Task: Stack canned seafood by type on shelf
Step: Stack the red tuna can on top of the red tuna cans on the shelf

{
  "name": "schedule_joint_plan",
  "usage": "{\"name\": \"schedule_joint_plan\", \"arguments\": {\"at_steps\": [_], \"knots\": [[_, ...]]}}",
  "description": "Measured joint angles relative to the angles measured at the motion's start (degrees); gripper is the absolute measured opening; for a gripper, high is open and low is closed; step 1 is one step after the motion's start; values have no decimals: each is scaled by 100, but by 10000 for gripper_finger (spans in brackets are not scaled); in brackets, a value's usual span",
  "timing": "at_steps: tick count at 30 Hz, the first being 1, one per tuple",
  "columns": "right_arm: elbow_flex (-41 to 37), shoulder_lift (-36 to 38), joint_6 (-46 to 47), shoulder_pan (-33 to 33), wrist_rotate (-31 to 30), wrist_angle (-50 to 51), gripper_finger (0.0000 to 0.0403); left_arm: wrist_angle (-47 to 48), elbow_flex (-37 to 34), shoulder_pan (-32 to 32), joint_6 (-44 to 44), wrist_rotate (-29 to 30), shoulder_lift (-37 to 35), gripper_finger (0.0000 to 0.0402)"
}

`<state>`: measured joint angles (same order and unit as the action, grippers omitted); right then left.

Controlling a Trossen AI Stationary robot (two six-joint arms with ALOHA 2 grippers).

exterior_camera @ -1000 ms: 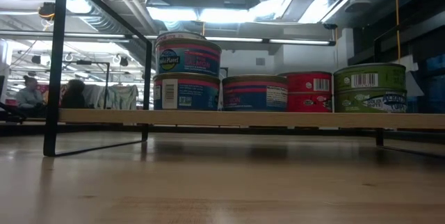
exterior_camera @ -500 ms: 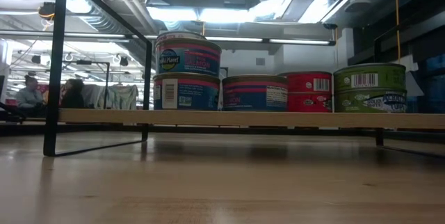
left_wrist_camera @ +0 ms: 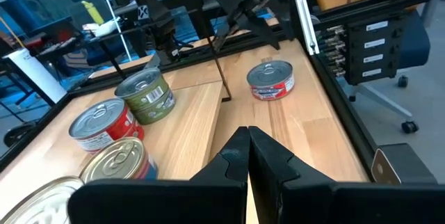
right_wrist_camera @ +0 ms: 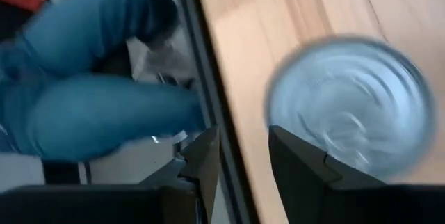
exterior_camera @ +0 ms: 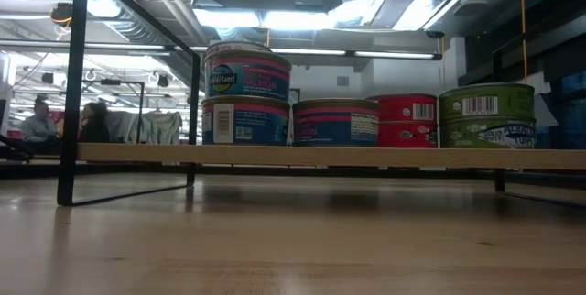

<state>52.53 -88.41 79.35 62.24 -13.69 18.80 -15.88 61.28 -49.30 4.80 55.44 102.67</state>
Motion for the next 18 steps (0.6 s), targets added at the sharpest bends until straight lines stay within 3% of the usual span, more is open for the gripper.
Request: {"name": "schedule_joint_plan", "arguments": {"at_steps": [9, 18], "knots": [[0, 286, 744, 0, 223, 1568, 127, 22, 0, -4, -20, -4, 0, 1], [0, 102, 872, -2, 122, 1750, 127, 29, 0, -4, -22, -2, 0, 1]]}}
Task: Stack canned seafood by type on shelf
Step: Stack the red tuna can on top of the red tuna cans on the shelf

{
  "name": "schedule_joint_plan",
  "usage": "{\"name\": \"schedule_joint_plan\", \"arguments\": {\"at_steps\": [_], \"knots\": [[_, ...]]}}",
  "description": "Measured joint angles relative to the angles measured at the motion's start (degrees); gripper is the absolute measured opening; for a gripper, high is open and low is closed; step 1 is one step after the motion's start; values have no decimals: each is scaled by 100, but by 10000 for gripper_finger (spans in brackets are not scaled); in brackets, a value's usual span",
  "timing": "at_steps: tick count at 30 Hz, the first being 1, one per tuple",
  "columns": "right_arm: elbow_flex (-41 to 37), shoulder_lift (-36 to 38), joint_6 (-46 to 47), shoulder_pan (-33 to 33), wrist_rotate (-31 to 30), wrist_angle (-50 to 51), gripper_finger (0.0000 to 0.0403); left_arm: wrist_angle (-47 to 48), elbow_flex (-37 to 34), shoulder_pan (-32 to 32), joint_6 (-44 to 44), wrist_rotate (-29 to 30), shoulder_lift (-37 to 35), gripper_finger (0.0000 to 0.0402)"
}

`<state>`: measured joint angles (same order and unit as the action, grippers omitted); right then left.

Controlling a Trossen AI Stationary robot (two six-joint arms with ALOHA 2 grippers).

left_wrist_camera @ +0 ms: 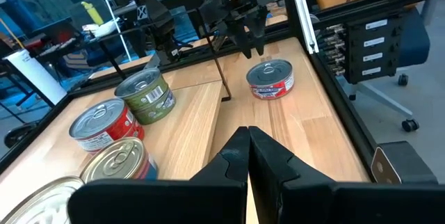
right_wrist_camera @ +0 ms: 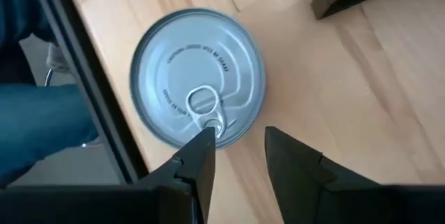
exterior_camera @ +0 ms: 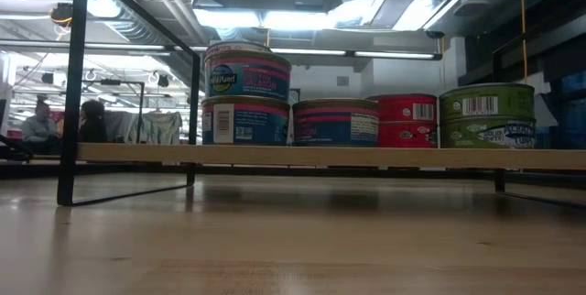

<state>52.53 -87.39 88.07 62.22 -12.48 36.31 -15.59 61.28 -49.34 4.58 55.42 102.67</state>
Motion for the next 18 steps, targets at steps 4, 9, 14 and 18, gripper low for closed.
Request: {"name": "schedule_joint_plan", "arguments": {"at_steps": [4, 9, 14, 18], "knots": [[0, -95, 302, 0, -47, 5, 127, 2, 0, 0, -1, 0, 0, 1], [0, -260, 309, 0, -43, 26, 127, 4, 0, 0, -2, 0, 0, 1], [0, -368, 313, 0, -43, 25, 127, 4, 0, 0, -2, 1, 0, 1], [0, -368, 315, 0, -51, 21, 127, 4, 0, 0, -2, 2, 0, 1]]}}
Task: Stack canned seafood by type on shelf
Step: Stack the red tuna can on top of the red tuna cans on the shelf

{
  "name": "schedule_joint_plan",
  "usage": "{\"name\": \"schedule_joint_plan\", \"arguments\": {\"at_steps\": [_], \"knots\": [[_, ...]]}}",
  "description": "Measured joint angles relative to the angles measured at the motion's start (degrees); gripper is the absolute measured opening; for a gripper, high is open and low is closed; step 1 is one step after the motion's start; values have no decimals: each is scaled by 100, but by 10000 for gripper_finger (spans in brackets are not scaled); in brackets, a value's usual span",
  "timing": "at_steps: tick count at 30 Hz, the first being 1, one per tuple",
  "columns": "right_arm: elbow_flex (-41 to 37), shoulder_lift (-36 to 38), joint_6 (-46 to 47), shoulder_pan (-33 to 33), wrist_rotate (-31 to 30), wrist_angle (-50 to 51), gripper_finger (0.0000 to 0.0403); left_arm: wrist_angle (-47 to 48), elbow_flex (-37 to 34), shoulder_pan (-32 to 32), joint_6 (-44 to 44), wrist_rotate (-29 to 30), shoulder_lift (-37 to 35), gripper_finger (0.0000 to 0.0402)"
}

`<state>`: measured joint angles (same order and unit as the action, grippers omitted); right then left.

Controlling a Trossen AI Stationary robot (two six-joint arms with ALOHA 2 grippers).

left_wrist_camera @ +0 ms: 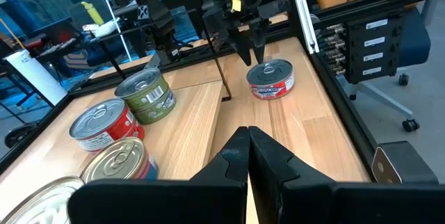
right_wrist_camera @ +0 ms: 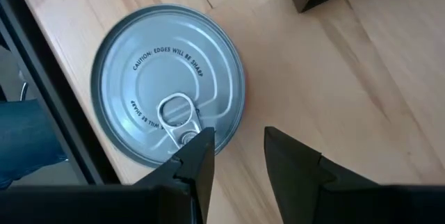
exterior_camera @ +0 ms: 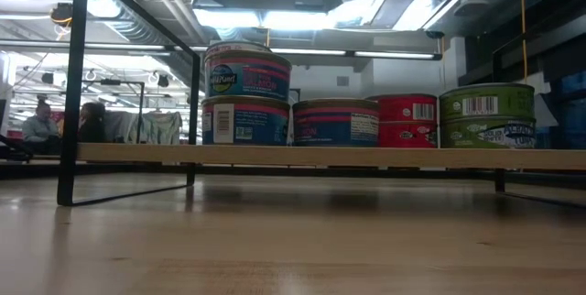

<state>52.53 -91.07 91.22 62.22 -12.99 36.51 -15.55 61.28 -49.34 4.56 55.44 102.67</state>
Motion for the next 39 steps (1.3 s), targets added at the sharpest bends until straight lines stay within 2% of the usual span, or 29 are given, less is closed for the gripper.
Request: {"name": "schedule_joint_plan", "arguments": {"at_steps": [39], "knots": [[-207, 7, 177, -125, 57, -329, 127, -2, 0, 0, -2, 0, 0, 1]]}}
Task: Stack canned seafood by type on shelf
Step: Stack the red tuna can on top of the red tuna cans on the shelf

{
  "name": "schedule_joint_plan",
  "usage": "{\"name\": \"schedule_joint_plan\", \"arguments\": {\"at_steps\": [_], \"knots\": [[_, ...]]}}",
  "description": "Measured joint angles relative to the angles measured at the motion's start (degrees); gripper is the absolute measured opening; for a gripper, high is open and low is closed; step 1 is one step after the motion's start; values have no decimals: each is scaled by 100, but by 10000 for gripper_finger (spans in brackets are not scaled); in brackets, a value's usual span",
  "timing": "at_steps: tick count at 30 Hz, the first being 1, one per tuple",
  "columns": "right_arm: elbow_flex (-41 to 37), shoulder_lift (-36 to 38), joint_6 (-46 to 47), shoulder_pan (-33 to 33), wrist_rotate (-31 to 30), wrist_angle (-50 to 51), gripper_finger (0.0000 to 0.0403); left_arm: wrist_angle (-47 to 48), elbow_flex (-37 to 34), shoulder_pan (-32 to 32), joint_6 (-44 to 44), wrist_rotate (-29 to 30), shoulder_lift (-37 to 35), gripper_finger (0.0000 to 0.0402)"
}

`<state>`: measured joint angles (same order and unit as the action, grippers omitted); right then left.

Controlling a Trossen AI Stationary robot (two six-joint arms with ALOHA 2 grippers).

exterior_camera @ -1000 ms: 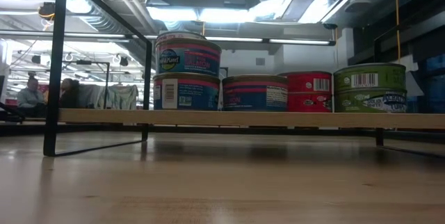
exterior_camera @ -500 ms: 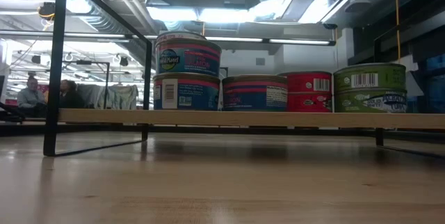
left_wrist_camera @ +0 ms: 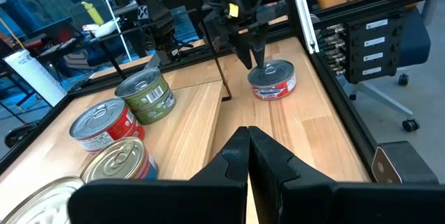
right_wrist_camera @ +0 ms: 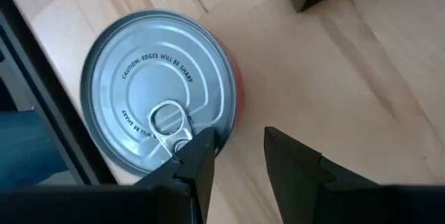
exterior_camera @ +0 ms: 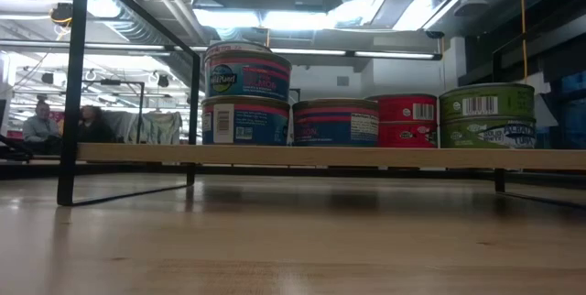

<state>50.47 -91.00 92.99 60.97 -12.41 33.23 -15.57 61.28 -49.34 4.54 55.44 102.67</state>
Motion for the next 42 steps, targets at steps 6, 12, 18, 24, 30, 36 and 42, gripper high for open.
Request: {"name": "schedule_joint_plan", "arguments": {"at_steps": [6, 12, 18, 24, 30, 36, 42], "knots": [[-1, -2, 6, 0, 5, -82, 114, 0, 0, 0, 0, 0, 0, 1], [-1, -2, 16, 0, -1, -104, 60, 0, 0, 0, 0, 0, 0, 1], [1, -2, 24, 0, -3, -104, 17, 0, 0, 0, 1, 0, 0, 1], [1, -2, 22, 0, -5, -108, 5, 0, 0, 0, 0, 0, 0, 1], [1, -2, 20, 0, -27, -134, 2, 0, 0, 0, 0, 0, 0, 1], [-12, -15, 20, 0, -271, -421, 1, 0, 0, 0, 0, 0, 0, 1], [-12, -15, 24, 0, -524, -818, 0, 0, 0, 0, 1, 1, 0, 1]]}}
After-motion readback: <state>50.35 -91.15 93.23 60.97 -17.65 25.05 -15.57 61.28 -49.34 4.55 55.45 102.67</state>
